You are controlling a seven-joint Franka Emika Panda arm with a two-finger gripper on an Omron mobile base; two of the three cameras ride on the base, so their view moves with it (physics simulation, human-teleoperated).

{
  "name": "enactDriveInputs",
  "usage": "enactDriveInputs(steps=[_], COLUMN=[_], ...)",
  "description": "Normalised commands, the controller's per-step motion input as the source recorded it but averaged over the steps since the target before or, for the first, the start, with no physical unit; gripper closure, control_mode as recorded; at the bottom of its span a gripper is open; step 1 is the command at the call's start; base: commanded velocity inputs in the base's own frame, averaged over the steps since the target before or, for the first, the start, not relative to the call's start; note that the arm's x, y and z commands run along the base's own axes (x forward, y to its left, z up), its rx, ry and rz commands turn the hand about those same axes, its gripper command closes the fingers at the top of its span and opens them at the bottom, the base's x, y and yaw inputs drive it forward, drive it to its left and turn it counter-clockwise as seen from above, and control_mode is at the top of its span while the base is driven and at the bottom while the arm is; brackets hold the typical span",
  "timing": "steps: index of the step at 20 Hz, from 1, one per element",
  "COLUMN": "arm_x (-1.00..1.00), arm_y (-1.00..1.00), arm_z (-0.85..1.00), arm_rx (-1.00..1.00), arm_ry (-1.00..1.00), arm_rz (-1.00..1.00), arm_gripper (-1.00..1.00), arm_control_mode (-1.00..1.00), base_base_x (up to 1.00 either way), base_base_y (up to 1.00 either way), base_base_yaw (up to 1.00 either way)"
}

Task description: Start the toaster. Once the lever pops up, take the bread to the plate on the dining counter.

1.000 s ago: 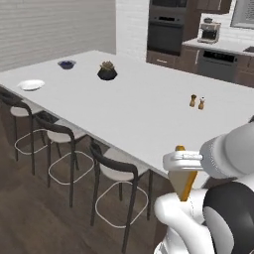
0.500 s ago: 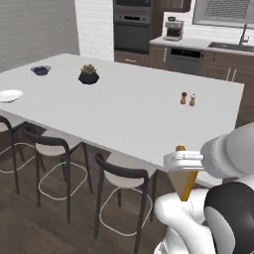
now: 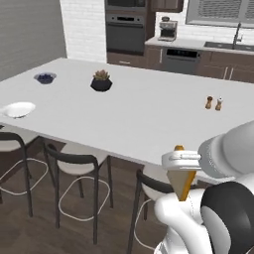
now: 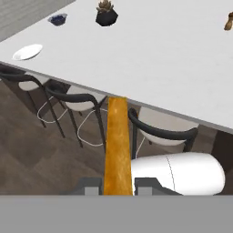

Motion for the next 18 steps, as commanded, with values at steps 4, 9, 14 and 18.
enactDriveInputs(steps=[4,9,14,18], arm_x=[0.00,0.00,0.00,0.00], arm_y=[0.00,0.00,0.00,0.00], arm_z=[0.00,0.00,0.00,0.00], arm_rx=[0.00,0.00,0.00,0.00], arm_ry=[0.00,0.00,0.00,0.00], arm_rz=[0.00,0.00,0.00,0.00], arm_gripper=[1.00,1.00,1.00,1.00], arm_control_mode=[1.00,1.00,1.00,1.00], base_base_x=[0.47,0.30,0.26,0.06], base_base_y=[1.00,1.00,1.00,1.00], base_base_yaw=[-0.26,-0.29,-0.30,-0.24])
